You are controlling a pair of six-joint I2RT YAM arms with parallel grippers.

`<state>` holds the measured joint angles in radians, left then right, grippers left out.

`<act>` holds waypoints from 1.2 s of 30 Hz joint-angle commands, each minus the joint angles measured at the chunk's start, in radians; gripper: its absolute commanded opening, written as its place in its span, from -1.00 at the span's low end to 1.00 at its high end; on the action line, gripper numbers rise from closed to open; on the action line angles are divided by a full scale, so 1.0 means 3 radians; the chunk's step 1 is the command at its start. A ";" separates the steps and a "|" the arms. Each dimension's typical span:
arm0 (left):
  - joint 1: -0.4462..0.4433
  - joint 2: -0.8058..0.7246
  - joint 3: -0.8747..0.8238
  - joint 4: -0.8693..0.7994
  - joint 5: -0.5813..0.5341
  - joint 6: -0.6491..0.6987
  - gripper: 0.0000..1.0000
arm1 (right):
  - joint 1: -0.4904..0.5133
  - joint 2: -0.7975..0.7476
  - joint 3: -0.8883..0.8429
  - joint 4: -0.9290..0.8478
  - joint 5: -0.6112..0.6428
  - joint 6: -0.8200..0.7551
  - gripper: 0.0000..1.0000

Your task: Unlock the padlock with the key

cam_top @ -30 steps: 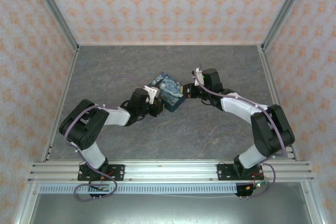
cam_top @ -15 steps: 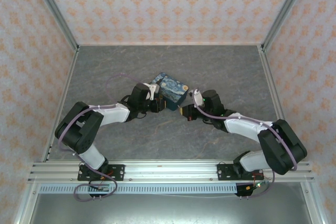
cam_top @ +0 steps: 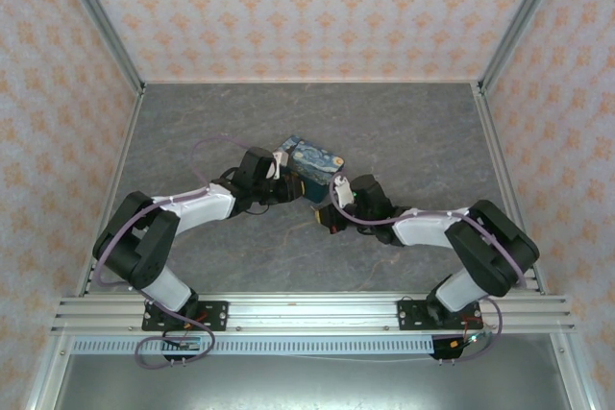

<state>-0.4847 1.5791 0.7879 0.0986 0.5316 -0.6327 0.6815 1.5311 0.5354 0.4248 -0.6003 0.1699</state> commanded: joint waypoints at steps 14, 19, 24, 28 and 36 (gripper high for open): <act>-0.0017 -0.0076 0.0168 -0.0142 0.0110 -0.0350 -0.52 | 0.0050 0.0213 0.0255 0.0292 0.0229 -0.0103 -1.00; -0.0021 -0.0069 0.0171 -0.0156 0.0105 -0.0366 -0.52 | 0.0050 0.0263 0.0315 0.0293 0.0251 -0.0102 -1.00; -0.0022 -0.0076 0.0176 -0.0167 0.0094 -0.0379 -0.53 | 0.0055 0.0316 0.0397 0.0244 0.0268 -0.0120 -1.00; -0.0024 -0.0079 0.0176 -0.0152 0.0100 -0.0386 -0.53 | 0.0065 0.0337 0.0439 0.0230 0.0273 -0.0132 -1.00; -0.0021 -0.0079 0.0171 -0.0156 0.0094 -0.0375 -0.53 | 0.0067 0.0403 0.0481 0.0238 0.0285 -0.0122 -1.00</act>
<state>-0.4847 1.5787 0.8112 0.0521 0.5579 -0.7368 0.6952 1.6379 0.6514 0.4721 -0.5327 0.1520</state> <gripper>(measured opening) 0.238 0.045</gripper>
